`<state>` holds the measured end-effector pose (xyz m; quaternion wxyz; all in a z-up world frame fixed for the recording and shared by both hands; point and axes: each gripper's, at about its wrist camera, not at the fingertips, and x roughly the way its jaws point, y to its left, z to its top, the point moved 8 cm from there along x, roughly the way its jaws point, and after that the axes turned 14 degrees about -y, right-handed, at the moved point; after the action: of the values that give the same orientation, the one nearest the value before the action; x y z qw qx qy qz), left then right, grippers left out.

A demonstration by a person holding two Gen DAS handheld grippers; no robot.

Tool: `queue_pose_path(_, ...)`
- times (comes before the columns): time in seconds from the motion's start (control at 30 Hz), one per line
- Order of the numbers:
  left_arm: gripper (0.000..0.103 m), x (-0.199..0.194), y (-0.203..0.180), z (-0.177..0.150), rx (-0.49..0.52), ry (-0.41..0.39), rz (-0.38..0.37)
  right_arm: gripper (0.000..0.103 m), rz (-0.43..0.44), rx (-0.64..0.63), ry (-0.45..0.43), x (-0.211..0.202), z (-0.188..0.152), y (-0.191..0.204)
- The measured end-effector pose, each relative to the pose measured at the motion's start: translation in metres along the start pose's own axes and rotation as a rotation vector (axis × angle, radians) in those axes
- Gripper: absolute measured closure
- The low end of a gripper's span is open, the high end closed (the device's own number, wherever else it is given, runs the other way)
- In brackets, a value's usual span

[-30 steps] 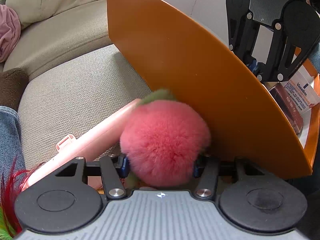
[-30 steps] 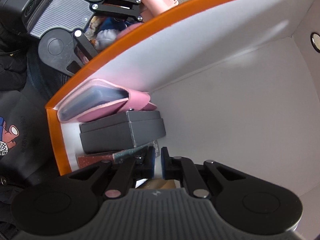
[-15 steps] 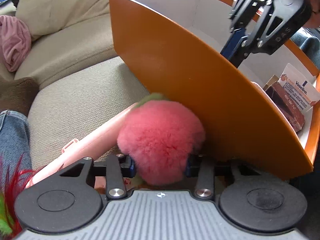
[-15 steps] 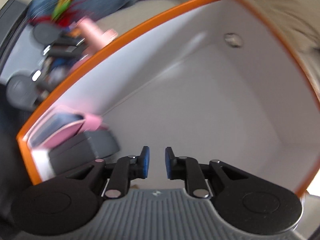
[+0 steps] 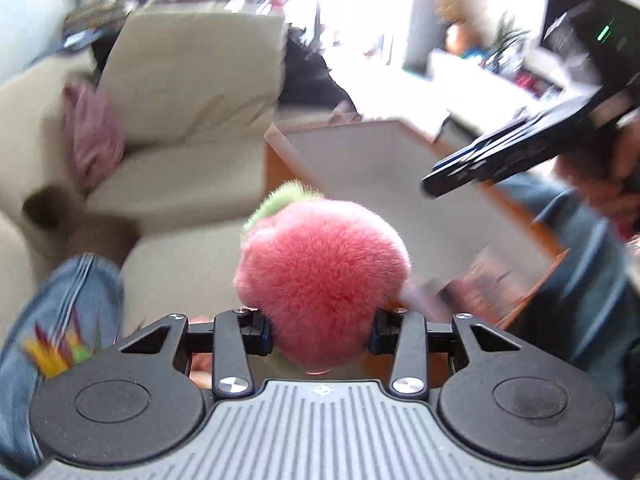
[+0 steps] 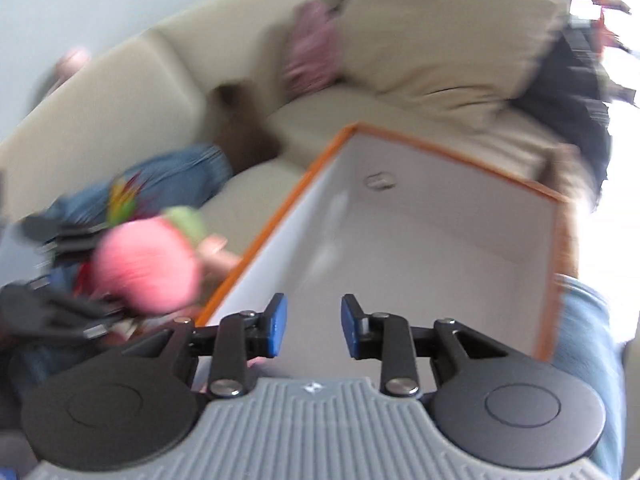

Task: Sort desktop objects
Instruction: 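Lower the pink pompom into the shoebox and open the left gripper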

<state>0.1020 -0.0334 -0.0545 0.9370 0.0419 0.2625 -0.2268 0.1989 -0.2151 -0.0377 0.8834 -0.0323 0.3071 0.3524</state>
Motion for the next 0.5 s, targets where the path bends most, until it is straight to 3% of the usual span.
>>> queue_pose_path(0.07, 0.056, -0.001, -0.018, 0.017, 0.007, -0.026, -0.051, 0.065, -0.118, 0.029, -0.038, -0.011, -0.003, -0.009)
queue_pose_path(0.17, 0.056, 0.01, -0.049, 0.04, 0.012, -0.045, -0.15, 0.064, -0.177, 0.037, -0.072, -0.034, -0.012, -0.024)
queue_pose_path(0.23, 0.056, 0.02, -0.074, 0.051, 0.03, -0.036, -0.21, 0.051, -0.257, 0.038, -0.103, -0.052, -0.023, -0.037)
queue_pose_path(0.33, 0.056, 0.049, -0.108, 0.056, 0.048, 0.021, -0.295, 0.05, -0.392, 0.079, -0.111, -0.076, -0.034, -0.064)
queue_pose_path(0.5, 0.056, 0.105, -0.15, 0.036, 0.109, 0.166, -0.383, 0.05, -0.443, 0.176, -0.18, -0.108, -0.04, -0.093)
